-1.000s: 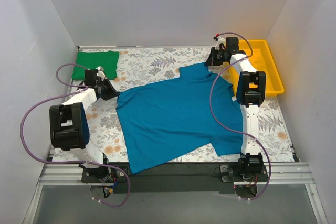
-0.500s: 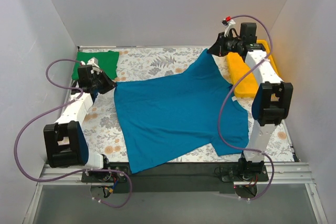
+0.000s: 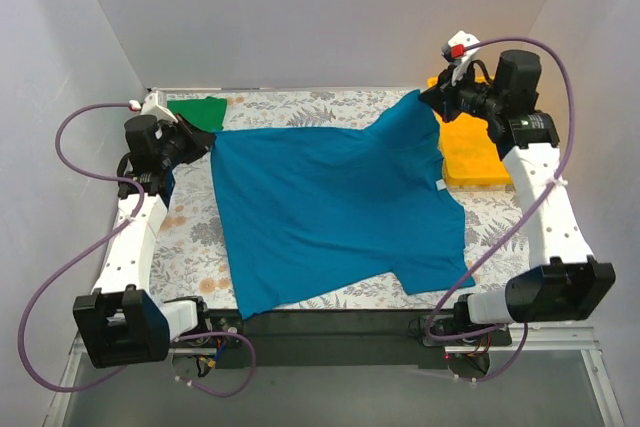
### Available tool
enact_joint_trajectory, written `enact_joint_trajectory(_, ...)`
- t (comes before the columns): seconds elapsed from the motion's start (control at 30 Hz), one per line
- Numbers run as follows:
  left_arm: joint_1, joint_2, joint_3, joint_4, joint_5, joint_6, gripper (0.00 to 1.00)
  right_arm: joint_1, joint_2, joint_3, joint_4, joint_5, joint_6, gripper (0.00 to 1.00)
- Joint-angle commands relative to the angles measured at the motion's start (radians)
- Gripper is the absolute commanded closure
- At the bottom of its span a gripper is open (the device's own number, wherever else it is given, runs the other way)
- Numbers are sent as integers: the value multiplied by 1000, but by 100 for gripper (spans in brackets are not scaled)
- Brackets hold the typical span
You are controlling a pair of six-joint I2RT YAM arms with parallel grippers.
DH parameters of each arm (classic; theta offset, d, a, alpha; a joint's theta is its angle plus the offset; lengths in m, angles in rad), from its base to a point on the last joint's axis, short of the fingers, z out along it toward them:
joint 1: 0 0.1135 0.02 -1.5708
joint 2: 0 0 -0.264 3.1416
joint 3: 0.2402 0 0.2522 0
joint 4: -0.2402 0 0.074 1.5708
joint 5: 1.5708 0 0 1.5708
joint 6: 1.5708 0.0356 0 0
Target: Fold and stack the t-shirts
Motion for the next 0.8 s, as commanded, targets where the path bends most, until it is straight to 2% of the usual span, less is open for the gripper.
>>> enact_joint_trajectory(0.0,0,-82,96,47,21,-33,100,-2,-109,91,-53,102,-99,99)
enact_joint_trajectory(0.13,0,-129,178,73,71,-82,100,-2,-163,261,-106,159,-122,99)
enact_joint_trajectory(0.3,0,-222,248,91,59,-110,100,-5,-233,432,-125,213,-85,99)
enact_joint_trajectory(0.4,2,-278,307,93,44,-116,100,-48,-256,554,-122,190,-31,99)
enact_joint_trajectory(0.5,-3,-298,396,69,32,-124,100,-141,-279,649,-105,152,24,99)
enact_joint_trajectory(0.77,-58,-323,603,38,-59,-101,100,-236,-296,824,-36,135,113,99)
